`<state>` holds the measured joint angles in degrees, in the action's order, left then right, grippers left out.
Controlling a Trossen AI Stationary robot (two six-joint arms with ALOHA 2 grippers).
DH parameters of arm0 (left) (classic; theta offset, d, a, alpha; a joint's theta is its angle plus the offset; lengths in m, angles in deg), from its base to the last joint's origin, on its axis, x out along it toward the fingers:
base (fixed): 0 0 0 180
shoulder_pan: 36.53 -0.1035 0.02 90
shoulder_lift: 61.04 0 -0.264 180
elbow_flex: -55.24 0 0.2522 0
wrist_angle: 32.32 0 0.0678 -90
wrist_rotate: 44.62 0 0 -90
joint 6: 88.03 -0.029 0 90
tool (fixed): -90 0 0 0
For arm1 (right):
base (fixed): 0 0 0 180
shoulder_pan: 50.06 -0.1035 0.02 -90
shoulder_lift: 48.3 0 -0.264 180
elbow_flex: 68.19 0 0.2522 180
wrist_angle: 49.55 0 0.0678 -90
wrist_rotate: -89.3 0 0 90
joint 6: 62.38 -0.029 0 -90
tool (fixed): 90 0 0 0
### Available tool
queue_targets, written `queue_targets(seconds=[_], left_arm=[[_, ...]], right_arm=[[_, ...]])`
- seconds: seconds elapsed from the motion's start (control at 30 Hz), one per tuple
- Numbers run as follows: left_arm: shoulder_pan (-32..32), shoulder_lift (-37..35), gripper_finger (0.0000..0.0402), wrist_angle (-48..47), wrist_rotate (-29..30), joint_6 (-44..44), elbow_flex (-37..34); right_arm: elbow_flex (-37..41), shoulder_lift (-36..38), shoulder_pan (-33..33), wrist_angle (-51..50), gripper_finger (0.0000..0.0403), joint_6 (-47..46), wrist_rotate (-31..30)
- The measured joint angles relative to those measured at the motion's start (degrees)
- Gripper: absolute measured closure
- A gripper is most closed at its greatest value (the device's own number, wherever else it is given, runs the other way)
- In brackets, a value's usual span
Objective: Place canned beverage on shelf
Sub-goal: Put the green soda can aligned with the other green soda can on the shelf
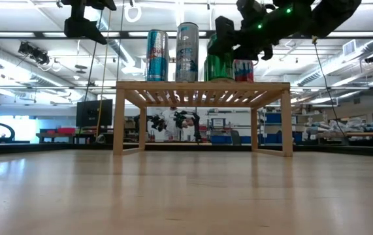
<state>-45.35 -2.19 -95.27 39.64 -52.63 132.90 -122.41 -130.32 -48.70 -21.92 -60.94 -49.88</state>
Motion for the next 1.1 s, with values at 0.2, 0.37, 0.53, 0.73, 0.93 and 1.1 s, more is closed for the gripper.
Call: queue_targets(seconds=[0.2, 0.37, 0.53, 0.73, 0.93, 1.1], left_arm=[[0.02, 0.00, 0.0028, -1.58, -0.20, -0.09, 0.00], [0.03, 0.00, 0.0028, -2.18, -3.18, -0.87, 0.00], [0.04, 0.00, 0.0028, -2.03, -4.41, -1.51, 0.02], [0.04, 0.00, 0.0028, -1.09, -4.46, -0.79, 0.00], [0.04, 0.00, 0.0028, -1.13, -4.48, 0.04, 0.00], [0.04, 0.00, 0.0028, -1.13, -4.47, 2.24, 0.00]], right_arm=[[0.11, 4.10, 1.16, -6.53, 0.0098, -0.32, 5.48], [0.11, 8.99, 4.60, -11.04, 0.0098, -0.20, 17.95], [0.11, 11.65, 10.36, -15.37, 0.0098, 1.15, 32.02], [0.15, 11.87, 16.80, -16.36, 0.0098, 2.50, 44.22], [0.15, 11.89, 20.25, -16.38, 0.0098, 5.61, 54.99], [0.15, 11.90, 23.47, -17.12, 0.0098, 6.57, 64.54]])
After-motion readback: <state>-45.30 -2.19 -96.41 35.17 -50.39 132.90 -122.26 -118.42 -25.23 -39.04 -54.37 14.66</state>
